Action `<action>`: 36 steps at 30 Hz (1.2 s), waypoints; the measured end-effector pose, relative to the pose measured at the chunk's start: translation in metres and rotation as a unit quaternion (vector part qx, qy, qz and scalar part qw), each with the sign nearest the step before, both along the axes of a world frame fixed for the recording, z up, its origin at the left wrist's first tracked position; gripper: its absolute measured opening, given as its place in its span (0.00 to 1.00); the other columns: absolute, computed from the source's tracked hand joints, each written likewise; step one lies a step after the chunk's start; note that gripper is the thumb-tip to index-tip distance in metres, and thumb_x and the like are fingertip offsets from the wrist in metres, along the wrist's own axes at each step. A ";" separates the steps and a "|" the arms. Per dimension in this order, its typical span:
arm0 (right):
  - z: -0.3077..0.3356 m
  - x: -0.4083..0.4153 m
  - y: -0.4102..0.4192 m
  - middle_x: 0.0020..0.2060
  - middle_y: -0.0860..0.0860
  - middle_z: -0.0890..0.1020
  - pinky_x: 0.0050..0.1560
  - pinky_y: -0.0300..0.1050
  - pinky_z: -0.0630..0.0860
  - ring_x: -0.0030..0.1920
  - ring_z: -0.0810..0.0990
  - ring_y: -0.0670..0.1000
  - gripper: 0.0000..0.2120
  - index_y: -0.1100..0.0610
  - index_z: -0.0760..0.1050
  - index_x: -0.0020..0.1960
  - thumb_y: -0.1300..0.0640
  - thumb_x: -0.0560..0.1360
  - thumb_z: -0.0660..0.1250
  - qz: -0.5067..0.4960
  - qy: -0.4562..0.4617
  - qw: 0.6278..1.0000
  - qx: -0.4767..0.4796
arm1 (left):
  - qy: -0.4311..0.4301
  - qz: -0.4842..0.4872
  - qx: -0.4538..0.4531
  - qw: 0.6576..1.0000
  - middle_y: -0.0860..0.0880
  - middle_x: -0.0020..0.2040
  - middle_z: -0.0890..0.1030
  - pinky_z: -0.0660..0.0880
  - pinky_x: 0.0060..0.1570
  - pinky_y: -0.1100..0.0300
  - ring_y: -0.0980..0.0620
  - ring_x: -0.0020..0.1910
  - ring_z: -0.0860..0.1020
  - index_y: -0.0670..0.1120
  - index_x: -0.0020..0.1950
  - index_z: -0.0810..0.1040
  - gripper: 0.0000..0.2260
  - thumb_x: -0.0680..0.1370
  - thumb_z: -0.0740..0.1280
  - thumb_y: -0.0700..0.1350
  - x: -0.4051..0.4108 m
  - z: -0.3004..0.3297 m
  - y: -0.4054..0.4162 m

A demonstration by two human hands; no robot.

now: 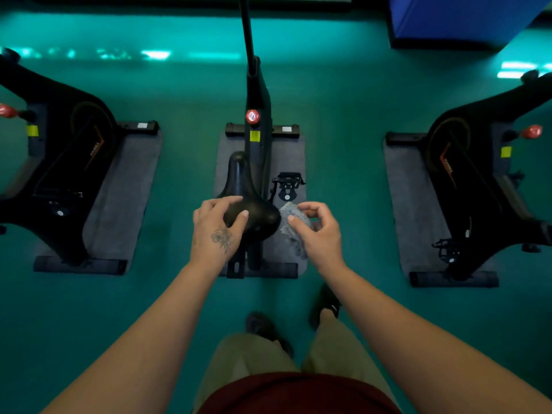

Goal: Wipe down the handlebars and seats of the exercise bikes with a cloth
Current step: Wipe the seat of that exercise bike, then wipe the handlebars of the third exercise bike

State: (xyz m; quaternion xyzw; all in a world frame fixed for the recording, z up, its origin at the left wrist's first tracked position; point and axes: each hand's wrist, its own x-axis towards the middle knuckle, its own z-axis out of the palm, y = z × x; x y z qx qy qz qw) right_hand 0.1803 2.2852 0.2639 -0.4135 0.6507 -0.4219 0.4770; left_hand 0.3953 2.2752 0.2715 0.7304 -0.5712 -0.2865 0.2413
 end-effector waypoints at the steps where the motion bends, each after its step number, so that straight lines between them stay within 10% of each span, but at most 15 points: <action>1: 0.006 -0.011 -0.005 0.47 0.42 0.82 0.53 0.56 0.82 0.50 0.83 0.54 0.09 0.42 0.80 0.51 0.50 0.73 0.77 0.006 0.004 1.000 -0.006 | 0.008 -0.004 -0.001 1.000 0.53 0.59 0.74 0.62 0.64 0.61 0.47 0.65 0.70 0.58 0.67 0.82 0.14 0.81 0.72 0.51 -0.007 0.007 -0.001; 15: 0.053 -0.131 -0.094 0.47 0.44 0.84 0.50 0.45 0.78 0.45 0.78 0.43 0.06 0.46 0.81 0.48 0.56 0.78 0.76 0.071 -0.004 0.997 -0.036 | 0.024 0.006 -0.004 1.000 0.49 0.66 0.76 0.65 0.66 0.56 0.45 0.69 0.70 0.56 0.70 0.79 0.18 0.81 0.73 0.53 -0.120 0.053 -0.049; 36: 0.067 -0.172 -0.203 0.50 0.50 0.86 0.54 0.57 0.81 0.49 0.83 0.49 0.05 0.48 0.82 0.49 0.53 0.76 0.77 0.116 0.000 0.993 -0.023 | 0.092 0.057 -0.034 0.994 0.52 0.61 0.75 0.73 0.71 0.44 0.47 0.67 0.75 0.58 0.70 0.77 0.19 0.80 0.74 0.54 -0.159 0.053 -0.147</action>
